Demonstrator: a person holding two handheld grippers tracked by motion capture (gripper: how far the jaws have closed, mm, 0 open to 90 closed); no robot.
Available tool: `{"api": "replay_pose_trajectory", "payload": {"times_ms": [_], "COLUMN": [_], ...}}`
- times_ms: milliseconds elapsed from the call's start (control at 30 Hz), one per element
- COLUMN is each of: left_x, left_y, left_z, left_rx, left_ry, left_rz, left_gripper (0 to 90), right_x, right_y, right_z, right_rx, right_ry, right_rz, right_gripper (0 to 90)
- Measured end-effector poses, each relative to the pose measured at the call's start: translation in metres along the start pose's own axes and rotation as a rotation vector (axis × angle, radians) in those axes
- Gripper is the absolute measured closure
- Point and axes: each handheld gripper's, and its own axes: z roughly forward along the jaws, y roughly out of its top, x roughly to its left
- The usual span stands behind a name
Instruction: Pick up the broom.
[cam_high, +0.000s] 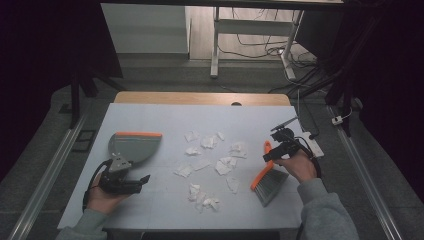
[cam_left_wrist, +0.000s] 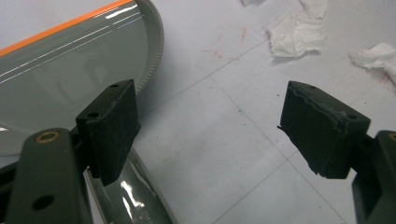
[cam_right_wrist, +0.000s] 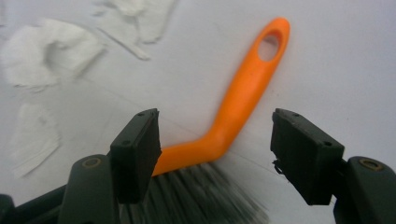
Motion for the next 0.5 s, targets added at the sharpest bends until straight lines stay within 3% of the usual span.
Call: {"api": "replay_pose_trajectory", "payload": {"times_ms": [233,500], "left_x": [-0.001,-0.001], "left_y": [0.000,-0.001], "left_z": [0.001,0.001], "left_rx": [0.004,0.003], "left_ry": [-0.003,-0.006], "left_rz": [0.007,0.011], "left_gripper": [20.2,20.1], "right_x": [-0.007,-0.004], "right_y": [0.007,0.010], "right_z": [0.021,0.036], "right_rx": [0.081,0.152], "right_ry": [-0.019,-0.052], "right_rz": [0.080,0.117], "right_gripper": [32.3,33.4]}}
